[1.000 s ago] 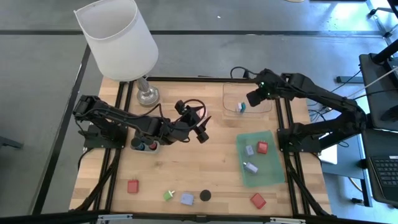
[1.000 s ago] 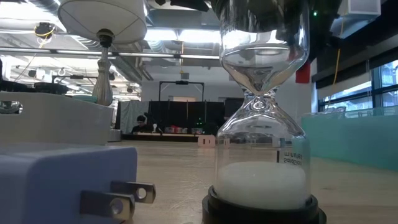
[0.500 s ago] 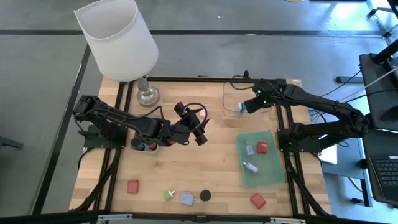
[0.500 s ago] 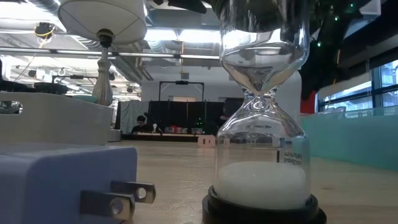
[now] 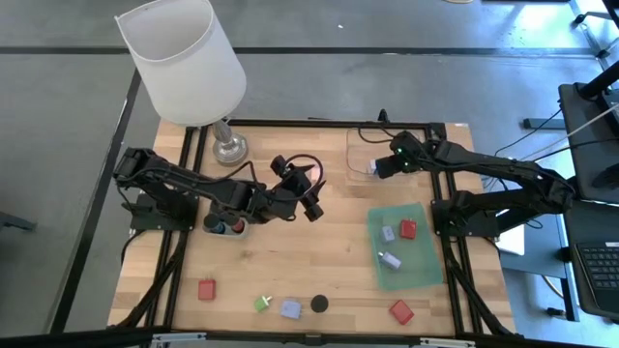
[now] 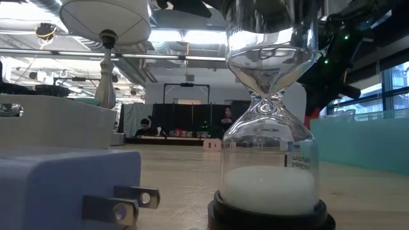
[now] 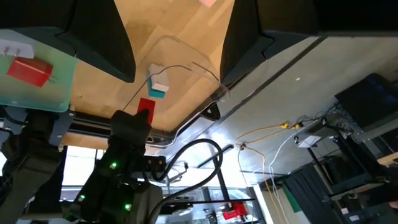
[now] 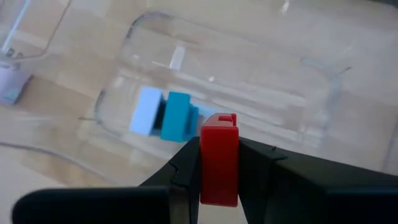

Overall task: Pick & Place Office items
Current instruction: Put the red digital timer into the transparent bin

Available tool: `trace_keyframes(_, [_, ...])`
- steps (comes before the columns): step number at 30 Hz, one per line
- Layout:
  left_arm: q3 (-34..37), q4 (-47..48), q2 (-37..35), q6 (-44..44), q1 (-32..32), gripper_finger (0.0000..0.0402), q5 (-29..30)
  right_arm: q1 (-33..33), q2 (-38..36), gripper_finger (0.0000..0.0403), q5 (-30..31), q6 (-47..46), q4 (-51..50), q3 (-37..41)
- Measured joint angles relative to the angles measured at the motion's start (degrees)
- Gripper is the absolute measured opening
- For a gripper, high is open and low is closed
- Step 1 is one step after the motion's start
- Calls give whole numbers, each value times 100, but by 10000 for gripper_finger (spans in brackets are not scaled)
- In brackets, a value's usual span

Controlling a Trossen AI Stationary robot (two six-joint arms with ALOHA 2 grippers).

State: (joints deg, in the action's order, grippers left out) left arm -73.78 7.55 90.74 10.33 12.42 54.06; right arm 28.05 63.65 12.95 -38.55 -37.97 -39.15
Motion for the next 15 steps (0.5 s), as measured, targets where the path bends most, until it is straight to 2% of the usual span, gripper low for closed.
trace_keyframes(6, [0,1,0,0,-21,232,-4,3,49,72,62,0,304,1])
trace_keyframes(15, [0,1,0,0,-21,232,-9,275,701,72,-230,66,561,1])
